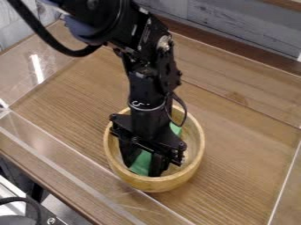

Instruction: Remove the green block from inside the brown bowl and put it on the table

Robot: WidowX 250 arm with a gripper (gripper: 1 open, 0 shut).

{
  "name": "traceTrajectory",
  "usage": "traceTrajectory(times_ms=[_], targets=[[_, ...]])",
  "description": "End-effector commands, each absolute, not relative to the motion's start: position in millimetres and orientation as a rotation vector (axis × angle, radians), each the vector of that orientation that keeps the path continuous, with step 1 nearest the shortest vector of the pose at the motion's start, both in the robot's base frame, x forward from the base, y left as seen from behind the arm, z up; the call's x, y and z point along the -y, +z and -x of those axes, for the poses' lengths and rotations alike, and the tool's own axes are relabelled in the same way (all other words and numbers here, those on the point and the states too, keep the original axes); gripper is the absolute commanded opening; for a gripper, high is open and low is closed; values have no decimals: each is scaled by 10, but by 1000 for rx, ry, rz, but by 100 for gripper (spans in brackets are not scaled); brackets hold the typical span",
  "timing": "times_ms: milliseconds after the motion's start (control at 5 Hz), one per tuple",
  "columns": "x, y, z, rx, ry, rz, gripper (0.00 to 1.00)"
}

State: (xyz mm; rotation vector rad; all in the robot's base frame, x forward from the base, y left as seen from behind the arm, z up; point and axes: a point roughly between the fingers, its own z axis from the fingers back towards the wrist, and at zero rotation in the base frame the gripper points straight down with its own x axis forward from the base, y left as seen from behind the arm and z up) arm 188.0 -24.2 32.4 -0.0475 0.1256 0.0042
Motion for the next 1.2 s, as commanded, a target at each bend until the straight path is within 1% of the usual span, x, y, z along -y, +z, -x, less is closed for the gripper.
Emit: traceTrajectory(times_ms=[0, 1000], targets=[[242, 436, -1944, -94, 13, 56, 0], [269, 532, -1870, -150, 31, 85, 0]])
